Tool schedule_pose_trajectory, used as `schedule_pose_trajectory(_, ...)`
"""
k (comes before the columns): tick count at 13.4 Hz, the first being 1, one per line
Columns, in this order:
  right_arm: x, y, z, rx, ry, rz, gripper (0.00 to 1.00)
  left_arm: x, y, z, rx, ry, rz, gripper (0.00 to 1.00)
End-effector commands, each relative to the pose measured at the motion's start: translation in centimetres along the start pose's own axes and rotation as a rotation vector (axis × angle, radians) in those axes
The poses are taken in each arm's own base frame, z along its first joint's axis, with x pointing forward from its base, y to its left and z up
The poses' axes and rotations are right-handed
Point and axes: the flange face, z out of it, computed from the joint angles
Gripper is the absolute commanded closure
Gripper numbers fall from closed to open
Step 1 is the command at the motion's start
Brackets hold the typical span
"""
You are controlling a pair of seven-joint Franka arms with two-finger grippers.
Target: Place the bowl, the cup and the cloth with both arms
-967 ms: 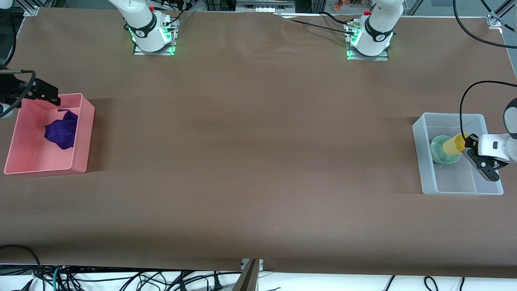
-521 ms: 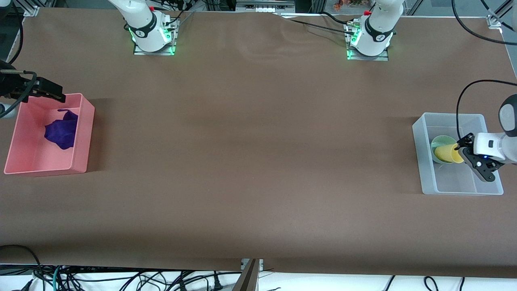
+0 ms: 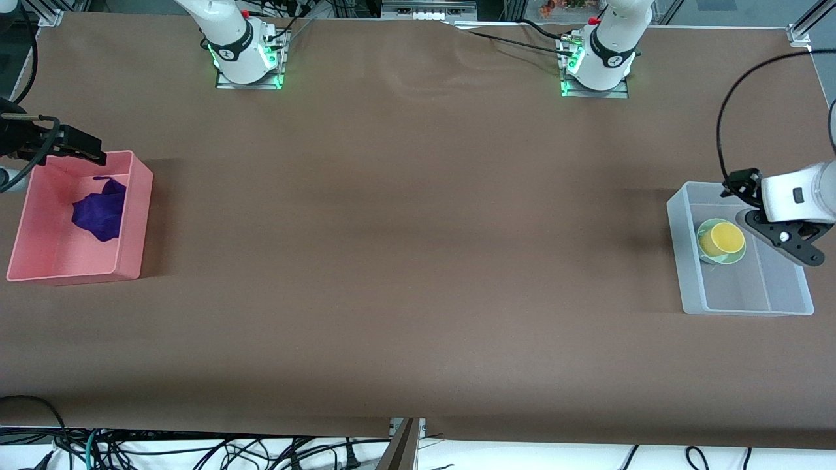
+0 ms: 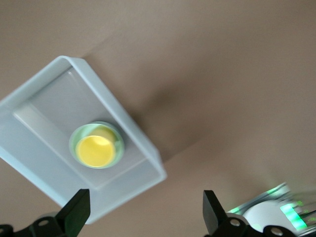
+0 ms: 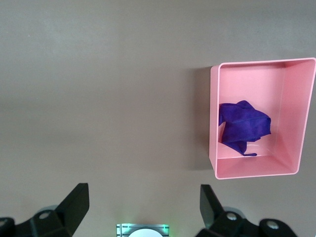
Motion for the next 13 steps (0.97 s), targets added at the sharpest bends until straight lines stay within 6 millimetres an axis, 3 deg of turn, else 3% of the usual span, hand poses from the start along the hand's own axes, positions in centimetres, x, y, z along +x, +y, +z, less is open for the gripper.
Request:
schedule_pose_trajectory(1, -0.1, 0.1, -0.4, 0.004, -0.002, 0.015, 0.01, -1.5, 5.3, -5.5, 0.015, 0.057, -0.173, 0.0)
schedule_pose_trajectory(2, 0.0, 0.2, -0.3, 0.004, -0.004, 0.016, 0.01, -0.8, 8.1, -6.2, 0.034, 0.057, -0.186, 0.0)
schedule_pose_trajectory(5, 0.0, 0.3, -0.4, 0.004, -0.001, 0.018, 0.01, -2.9, 10.8, -9.9, 0.153, 0.215, -0.25, 0.0)
schedule_pose_trajectory(6, 0.0, 0.3, -0.3, 0.004, -0.002, 0.018, 0.01, -3.6, 10.9, -9.6, 0.135, 0.274, -0.263, 0.0)
schedule_pose_trajectory(9, 0.0, 0.4, -0.3, 0.004, -0.002, 0.021, 0.01, -5.4, 9.6, -5.5, -0.015, 0.312, -0.335, 0.0)
schedule_pose_trajectory(13, 0.0, 0.4, -0.4, 0.004, -0.001, 0.021, 0.01, -5.2, 9.4, -4.9, 0.055, 0.291, -0.405, 0.0)
